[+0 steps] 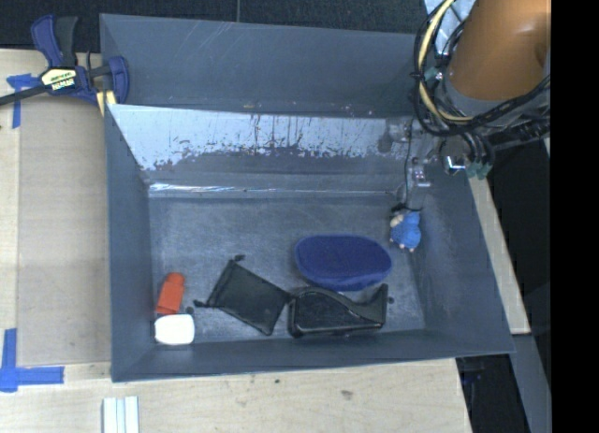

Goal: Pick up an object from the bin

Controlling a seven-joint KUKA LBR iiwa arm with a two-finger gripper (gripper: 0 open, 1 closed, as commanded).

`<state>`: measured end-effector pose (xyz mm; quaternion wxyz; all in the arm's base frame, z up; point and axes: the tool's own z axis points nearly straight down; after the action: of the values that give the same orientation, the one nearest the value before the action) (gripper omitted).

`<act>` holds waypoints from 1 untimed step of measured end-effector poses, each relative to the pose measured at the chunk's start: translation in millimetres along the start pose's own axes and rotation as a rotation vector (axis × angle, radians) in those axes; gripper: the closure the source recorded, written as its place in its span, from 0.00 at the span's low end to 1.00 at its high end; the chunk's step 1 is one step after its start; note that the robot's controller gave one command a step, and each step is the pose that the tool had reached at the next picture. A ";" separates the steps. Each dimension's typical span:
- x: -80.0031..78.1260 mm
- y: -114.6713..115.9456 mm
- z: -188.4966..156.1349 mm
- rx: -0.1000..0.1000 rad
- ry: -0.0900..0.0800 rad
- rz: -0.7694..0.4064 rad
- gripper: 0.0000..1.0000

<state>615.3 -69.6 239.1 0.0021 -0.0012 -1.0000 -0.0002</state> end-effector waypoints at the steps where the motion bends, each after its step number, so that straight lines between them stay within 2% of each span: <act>1: 22.9 1.1 92.8 0.000 0.001 0.040 0.00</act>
Offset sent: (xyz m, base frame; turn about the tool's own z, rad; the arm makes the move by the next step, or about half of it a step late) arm -0.0215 0.0016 -0.0880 0.0401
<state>592.1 -68.3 146.4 0.0028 -0.0212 -0.9998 -0.0003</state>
